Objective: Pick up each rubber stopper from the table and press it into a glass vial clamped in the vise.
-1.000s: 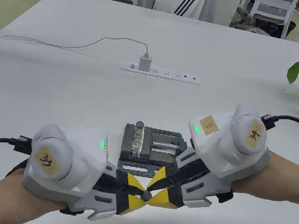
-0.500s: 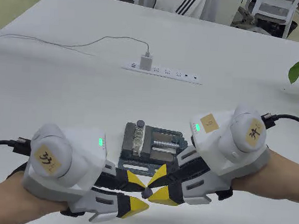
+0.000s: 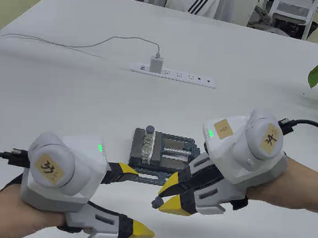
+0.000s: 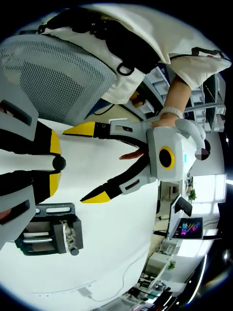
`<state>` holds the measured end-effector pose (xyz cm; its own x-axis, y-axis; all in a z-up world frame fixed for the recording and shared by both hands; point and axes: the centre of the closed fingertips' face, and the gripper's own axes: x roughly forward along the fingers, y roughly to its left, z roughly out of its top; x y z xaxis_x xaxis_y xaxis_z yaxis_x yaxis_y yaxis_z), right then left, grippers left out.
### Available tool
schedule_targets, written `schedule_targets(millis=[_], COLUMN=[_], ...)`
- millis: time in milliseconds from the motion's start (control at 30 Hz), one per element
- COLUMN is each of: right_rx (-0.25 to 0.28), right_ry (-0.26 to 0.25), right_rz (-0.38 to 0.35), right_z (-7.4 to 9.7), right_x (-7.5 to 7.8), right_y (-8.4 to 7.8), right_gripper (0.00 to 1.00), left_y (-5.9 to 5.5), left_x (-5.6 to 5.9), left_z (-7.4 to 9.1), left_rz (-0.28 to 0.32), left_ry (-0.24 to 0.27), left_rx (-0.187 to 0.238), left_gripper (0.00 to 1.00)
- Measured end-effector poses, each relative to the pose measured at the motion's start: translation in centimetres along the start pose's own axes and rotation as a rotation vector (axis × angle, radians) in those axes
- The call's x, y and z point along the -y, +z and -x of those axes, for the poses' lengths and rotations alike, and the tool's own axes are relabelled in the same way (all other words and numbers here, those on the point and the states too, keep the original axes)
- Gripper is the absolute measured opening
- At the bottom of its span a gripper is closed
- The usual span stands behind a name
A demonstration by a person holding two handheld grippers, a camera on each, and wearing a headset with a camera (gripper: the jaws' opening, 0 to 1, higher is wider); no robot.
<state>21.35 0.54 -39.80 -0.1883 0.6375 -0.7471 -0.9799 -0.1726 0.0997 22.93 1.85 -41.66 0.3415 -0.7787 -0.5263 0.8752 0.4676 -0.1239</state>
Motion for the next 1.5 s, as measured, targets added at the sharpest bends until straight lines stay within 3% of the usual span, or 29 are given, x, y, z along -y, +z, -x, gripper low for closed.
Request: schedule_targets(millis=[367, 567, 900, 1133, 1500], right_rx=[-0.007, -0.015, -0.073, -0.126, -0.222], right_ry=[0.000, -0.006, -0.004, 0.010, 0.020], right_rz=[0.000, 0.002, 0.021, 0.050, 0.149], right_z=[0.1, 0.2, 0.8, 1.0, 1.6], right_x=[0.1, 0.4, 1.8, 3.4, 7.5], right_y=[-0.2, -0.4, -1.2, -1.3, -0.2], right_gripper=[0.06, 0.06, 0.06, 0.06, 0.06], left_y=[-0.3, -0.8, -1.3, -0.9, 0.0], left_x=[-2.1, -2.6, -2.7, -2.8, -3.3], left_z=[1.0, 1.5, 2.1, 2.7, 3.1], left_rz=[0.065, 0.091, 0.100, 0.115, 0.107], left_ry=[0.096, 0.119, 0.158, 0.173, 0.199], left_rx=[0.030, 0.027, 0.038, 0.077, 0.104], left_gripper=[0.99, 0.99, 0.99, 0.99, 0.99])
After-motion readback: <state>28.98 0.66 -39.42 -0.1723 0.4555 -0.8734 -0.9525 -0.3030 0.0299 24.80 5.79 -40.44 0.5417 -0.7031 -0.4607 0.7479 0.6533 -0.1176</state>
